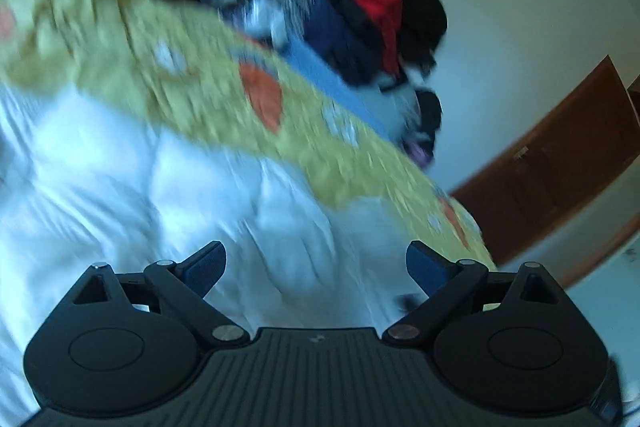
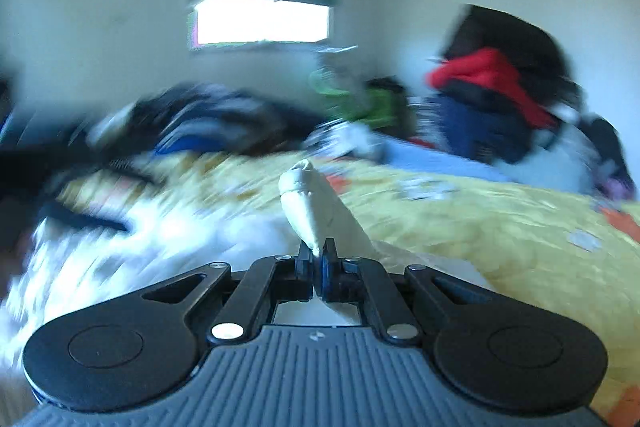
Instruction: Fold small clothes
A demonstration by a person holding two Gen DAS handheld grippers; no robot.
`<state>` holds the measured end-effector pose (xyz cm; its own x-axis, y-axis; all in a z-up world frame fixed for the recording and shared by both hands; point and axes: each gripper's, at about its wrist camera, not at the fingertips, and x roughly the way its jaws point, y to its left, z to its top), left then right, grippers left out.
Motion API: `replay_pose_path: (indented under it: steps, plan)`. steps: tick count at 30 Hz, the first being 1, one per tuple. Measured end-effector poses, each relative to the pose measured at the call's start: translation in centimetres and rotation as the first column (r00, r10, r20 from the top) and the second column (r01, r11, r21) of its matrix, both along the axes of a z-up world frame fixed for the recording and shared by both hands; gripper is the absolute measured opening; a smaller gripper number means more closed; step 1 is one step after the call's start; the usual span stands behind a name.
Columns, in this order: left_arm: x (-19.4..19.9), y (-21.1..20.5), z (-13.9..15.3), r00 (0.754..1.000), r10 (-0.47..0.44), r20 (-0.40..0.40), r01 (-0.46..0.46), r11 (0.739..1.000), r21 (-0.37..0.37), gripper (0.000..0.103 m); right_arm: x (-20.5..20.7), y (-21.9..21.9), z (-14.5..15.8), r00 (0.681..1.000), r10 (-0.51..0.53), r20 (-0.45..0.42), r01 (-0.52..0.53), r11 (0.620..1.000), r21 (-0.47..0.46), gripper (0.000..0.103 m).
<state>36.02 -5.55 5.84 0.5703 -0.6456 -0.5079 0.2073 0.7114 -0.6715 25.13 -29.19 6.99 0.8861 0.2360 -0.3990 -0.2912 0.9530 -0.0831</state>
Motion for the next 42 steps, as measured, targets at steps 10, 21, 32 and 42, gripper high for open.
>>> replay_pose_path:
  steps: [10,21,32,42]
  plan:
    - [-0.2,-4.7,-2.5,0.998,-0.017,-0.058,0.022,0.995,0.093,0.058,-3.1,5.1,-2.4,0.999,0.041,0.003,-0.04,0.996,-0.084,0.007]
    - [-0.2,-4.0,-2.4,0.999,-0.01,-0.041,0.016,0.989,0.144,0.012,-2.8,4.0,-3.1,0.999,0.037,-0.037,-0.039,0.998,-0.055,0.038]
    - [-0.9,0.0,0.0,0.999,0.037,0.026,-0.04,0.994,0.106,0.011,-6.3,0.3,-2.7,0.994,0.042,-0.096,-0.037,0.998,0.053,0.051]
    - [-2.6,6.5,0.4,0.99,0.14,0.027,-0.142,0.979,0.147,0.011,-6.6,-4.2,-1.9,0.993,-0.021,-0.118,0.042,0.984,0.174,0.057]
